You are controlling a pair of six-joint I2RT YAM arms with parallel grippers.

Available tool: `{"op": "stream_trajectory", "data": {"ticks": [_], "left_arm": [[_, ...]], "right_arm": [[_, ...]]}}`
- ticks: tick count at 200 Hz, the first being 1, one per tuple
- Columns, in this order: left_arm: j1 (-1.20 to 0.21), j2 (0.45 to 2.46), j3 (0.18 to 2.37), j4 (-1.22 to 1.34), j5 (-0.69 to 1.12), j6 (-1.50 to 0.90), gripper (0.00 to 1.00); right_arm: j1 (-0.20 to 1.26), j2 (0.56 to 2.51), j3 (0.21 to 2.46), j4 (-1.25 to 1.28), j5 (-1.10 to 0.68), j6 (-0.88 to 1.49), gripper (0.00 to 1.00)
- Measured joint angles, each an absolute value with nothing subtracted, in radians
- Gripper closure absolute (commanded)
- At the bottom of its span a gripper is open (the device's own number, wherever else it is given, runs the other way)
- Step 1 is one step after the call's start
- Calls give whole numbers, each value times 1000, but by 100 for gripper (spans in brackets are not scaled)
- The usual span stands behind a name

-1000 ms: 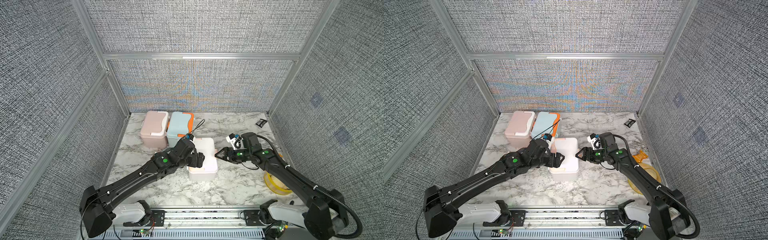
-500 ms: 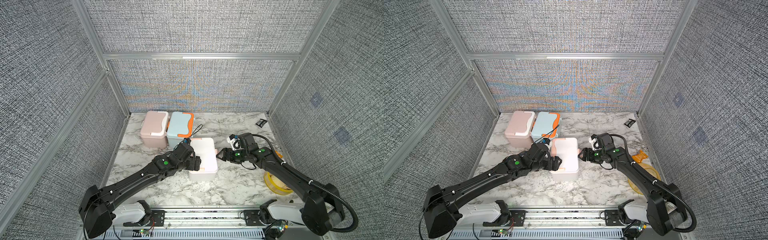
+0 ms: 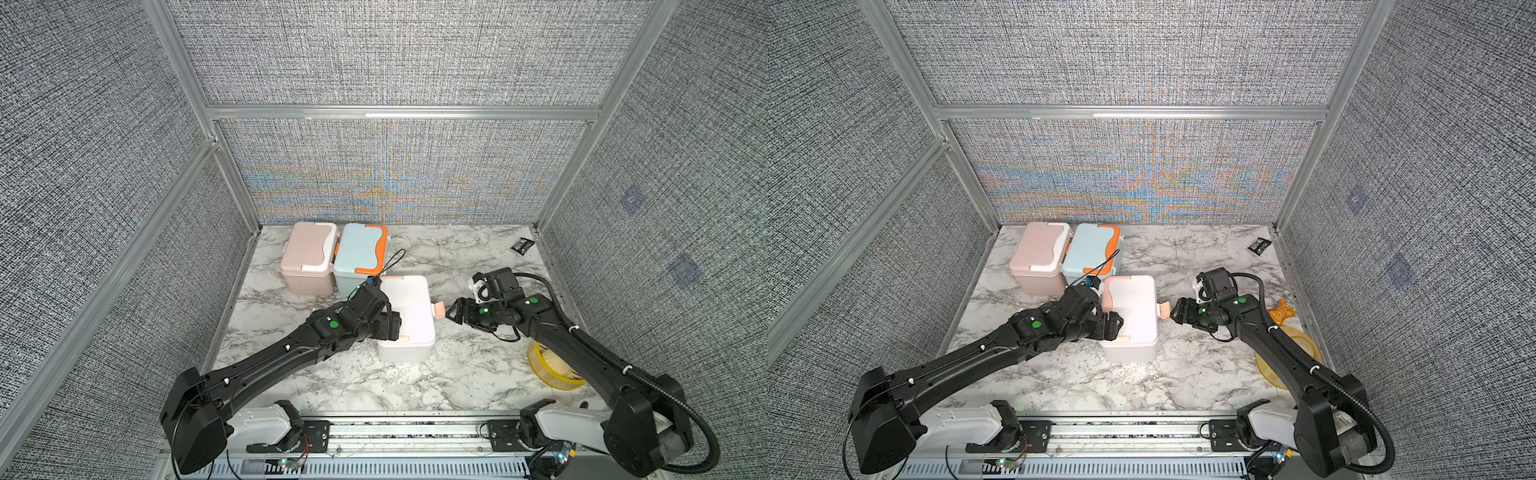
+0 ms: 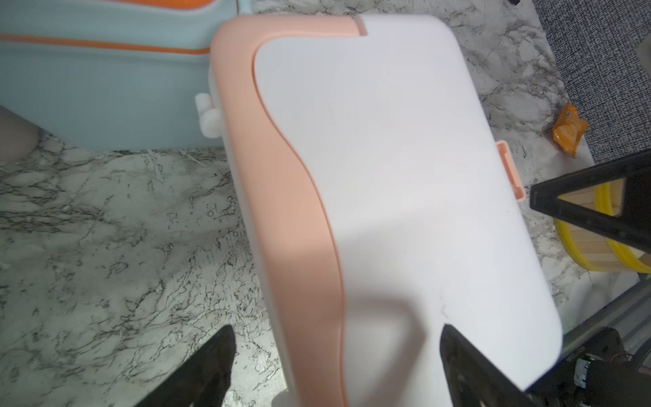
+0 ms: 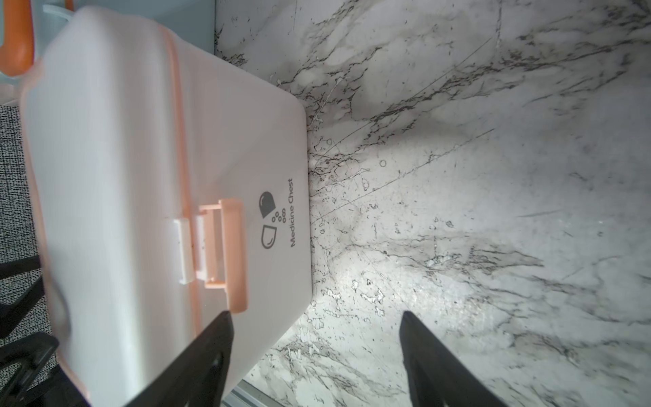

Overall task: Open first aid kits and take out gauze
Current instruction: Open the fastener of the first aid kit, then open the lid of the first aid kit.

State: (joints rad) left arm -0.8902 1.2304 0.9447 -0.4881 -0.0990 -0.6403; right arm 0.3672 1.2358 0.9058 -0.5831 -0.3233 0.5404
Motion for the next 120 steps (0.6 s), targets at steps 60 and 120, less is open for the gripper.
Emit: {"op": "stream_trajectory", "data": {"ticks": [60,120], "left_arm": [[-837,1142,923,-465,-66,-648,3],[-769,1137,878,-374,82,-663,3]], "right_arm": [[370,1178,963,-511,-506,543,36],[379,1320,955,-368,-664,580,42]]}}
